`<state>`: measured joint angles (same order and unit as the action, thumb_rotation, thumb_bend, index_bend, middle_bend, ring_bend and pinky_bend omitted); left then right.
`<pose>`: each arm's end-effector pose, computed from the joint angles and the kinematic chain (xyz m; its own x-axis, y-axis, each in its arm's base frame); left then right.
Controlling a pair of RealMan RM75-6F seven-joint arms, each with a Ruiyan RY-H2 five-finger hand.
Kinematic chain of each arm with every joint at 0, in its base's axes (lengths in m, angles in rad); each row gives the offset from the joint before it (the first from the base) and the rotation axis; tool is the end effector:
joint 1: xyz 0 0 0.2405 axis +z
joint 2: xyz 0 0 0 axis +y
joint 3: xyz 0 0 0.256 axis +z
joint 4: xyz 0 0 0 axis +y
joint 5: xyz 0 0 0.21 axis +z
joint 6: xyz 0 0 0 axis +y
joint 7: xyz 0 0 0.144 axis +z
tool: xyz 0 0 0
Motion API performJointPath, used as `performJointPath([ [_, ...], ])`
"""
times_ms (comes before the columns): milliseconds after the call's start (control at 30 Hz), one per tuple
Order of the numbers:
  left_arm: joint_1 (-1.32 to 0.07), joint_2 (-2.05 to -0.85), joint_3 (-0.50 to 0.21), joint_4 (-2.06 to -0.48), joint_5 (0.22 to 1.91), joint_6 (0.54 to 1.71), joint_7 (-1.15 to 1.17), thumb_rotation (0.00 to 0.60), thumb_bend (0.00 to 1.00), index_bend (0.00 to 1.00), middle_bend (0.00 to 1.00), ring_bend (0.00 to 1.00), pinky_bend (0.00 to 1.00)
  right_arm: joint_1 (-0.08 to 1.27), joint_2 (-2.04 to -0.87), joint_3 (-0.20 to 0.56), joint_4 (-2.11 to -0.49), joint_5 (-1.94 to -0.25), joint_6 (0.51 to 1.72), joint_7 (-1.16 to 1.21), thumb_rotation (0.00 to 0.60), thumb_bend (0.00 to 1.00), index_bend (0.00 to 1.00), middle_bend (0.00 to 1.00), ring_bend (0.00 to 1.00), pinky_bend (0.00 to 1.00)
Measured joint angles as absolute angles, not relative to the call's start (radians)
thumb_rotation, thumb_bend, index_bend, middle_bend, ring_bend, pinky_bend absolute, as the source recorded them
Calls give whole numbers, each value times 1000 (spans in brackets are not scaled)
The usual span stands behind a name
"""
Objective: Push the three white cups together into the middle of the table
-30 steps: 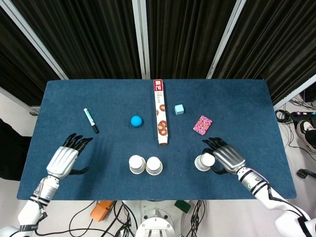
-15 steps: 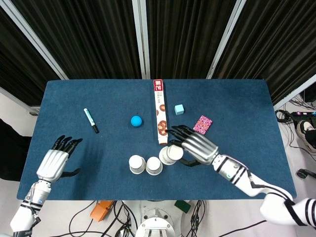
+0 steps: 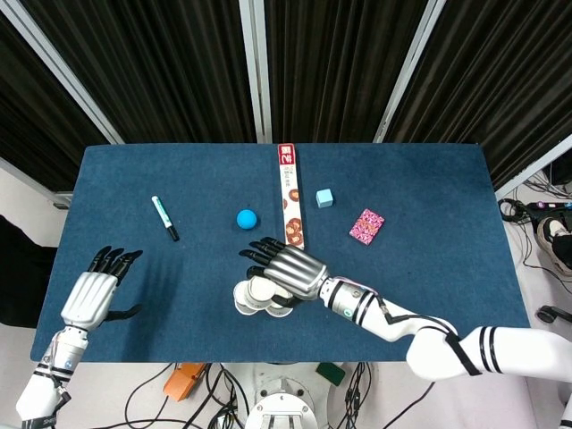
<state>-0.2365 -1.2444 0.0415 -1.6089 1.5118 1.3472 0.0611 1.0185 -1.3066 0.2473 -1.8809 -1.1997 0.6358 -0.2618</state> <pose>-0.2816 0.2016 0.0877 0.3725 0.1826 0.9099 0.9228 -0.1767 -0.3424 -0.0016 -0.2991 0.0086 0.5542 -0.3637 0.7488 -0.6171 -0.7832 0.0763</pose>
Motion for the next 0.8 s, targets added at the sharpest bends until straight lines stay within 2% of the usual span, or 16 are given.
performJointPath([
  [333, -220, -1246, 42, -1598, 1513, 1352, 49, 600, 161, 97, 161, 88, 0, 1085, -1342, 213, -1877, -1097, 661, -356, 600, 535, 361, 127, 43, 126],
  [567, -212, -1248, 40, -1596, 1519, 1359, 46, 600, 161, 97, 161, 88, 0, 1102, -1345, 187, -1889, -1066, 690, -386, 600, 535, 228, 126, 43, 121],
  [800, -208, -1241, 36, -1595, 1521, 1360, 44, 600, 161, 97, 161, 87, 0, 1083, -1309, 175, -1928, -1081, 738, -379, 600, 535, 174, 125, 43, 121],
])
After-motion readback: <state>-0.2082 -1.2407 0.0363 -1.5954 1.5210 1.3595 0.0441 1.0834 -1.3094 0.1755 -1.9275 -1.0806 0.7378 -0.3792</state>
